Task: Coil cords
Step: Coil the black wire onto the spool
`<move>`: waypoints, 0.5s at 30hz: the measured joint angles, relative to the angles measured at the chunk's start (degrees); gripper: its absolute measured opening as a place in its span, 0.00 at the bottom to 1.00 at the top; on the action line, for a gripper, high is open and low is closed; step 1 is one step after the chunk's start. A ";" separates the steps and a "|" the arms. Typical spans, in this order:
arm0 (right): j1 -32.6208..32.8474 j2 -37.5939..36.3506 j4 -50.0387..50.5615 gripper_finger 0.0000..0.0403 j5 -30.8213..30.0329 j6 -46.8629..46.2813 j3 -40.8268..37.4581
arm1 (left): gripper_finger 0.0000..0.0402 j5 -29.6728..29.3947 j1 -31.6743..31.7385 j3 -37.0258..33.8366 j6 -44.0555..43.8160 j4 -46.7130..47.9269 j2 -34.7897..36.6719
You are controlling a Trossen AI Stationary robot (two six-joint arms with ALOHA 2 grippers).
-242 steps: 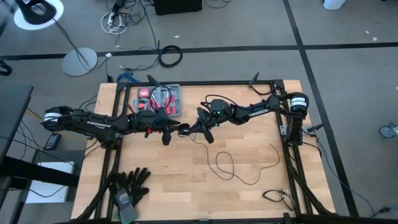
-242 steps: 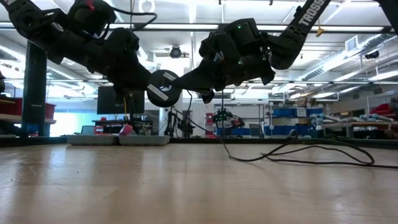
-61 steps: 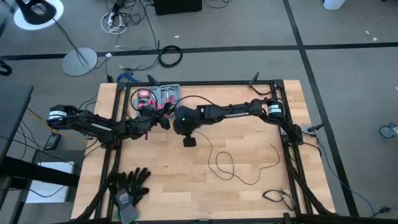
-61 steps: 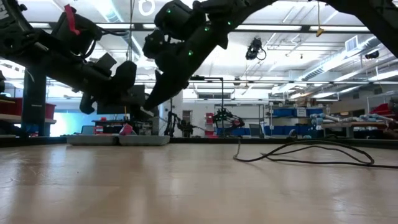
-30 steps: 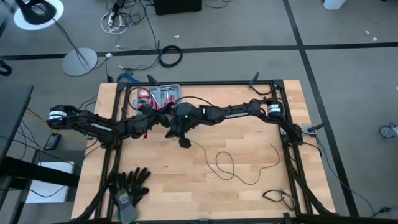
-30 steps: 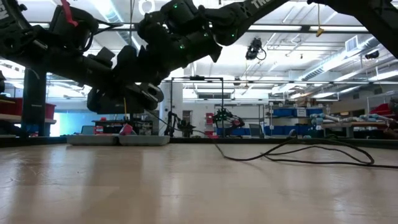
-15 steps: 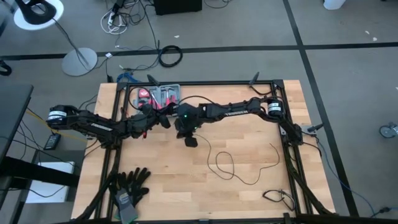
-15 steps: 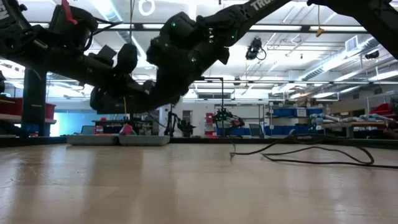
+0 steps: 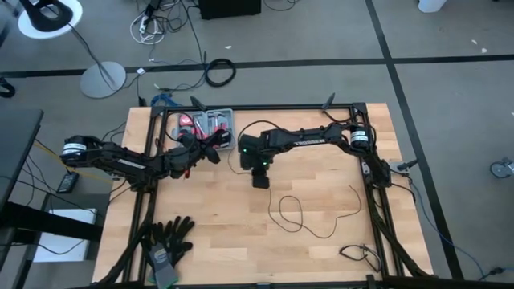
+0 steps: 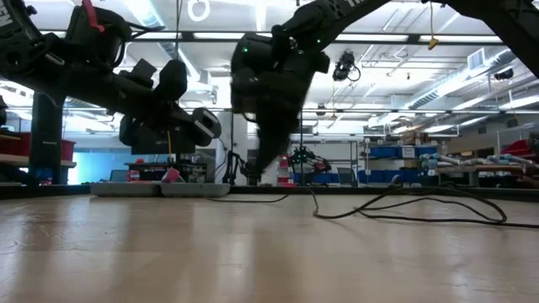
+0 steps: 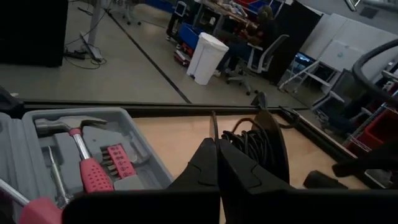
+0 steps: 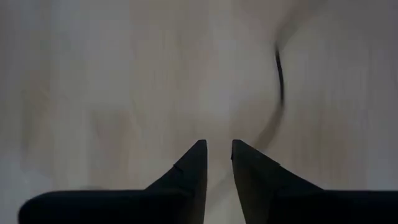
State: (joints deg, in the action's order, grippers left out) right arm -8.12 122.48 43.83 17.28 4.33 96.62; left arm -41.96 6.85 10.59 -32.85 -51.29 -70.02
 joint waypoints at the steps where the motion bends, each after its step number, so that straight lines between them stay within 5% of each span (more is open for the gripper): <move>1: 0.02 -0.26 2.54 0.18 -1.39 -0.25 -0.04 | 0.00 -0.11 0.00 0.00 0.06 -0.09 0.00; 8: -0.28 -10.58 5.29 0.11 -5.93 -0.59 -8.40 | 0.00 -0.12 -0.04 0.02 1.17 -0.84 -0.02; 15: -1.07 -33.74 -17.67 0.01 -14.31 -8.82 -35.77 | 0.00 0.11 -0.04 0.01 1.50 -1.29 -0.02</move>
State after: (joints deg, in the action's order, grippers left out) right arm -9.19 88.74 26.17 2.98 -4.49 60.85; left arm -41.86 6.81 10.60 -31.35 -52.57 -70.04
